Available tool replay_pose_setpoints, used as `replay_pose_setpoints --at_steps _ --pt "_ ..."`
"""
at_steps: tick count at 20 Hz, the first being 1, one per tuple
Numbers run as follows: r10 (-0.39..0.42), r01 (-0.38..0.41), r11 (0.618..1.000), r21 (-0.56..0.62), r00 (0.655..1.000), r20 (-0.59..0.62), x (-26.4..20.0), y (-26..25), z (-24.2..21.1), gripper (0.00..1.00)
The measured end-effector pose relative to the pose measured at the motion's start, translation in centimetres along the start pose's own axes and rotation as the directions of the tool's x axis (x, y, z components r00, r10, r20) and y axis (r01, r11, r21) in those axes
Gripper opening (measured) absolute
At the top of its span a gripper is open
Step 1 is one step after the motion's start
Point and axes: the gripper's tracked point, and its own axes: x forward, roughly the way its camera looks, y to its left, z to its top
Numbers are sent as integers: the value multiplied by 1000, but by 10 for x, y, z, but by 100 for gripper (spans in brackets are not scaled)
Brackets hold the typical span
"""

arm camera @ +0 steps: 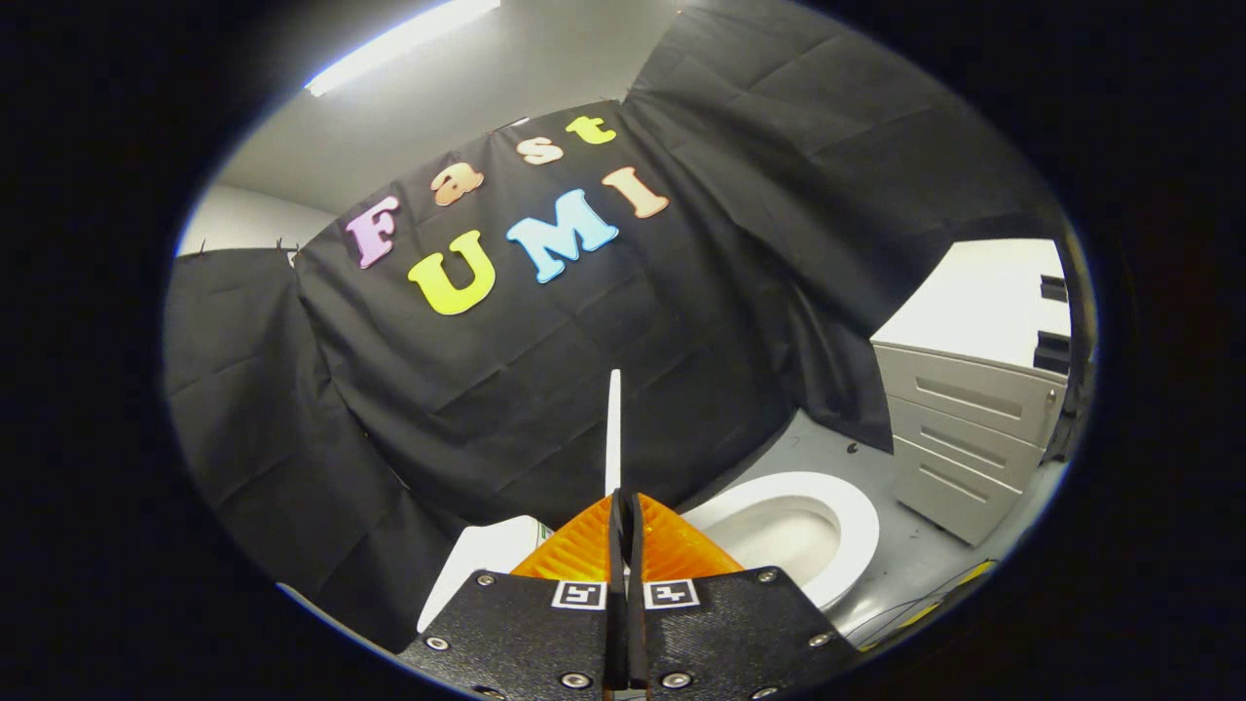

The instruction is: Open the toilet lid.

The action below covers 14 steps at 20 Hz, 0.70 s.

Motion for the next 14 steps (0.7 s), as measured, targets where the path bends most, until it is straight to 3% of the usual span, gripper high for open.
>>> replay_pose_setpoints --at_steps 7,14 --pt "23 -16 978 -209 999 30 -8 55 -6 0" --pt "42 -24 940 -341 998 48 -11 108 -21 0"
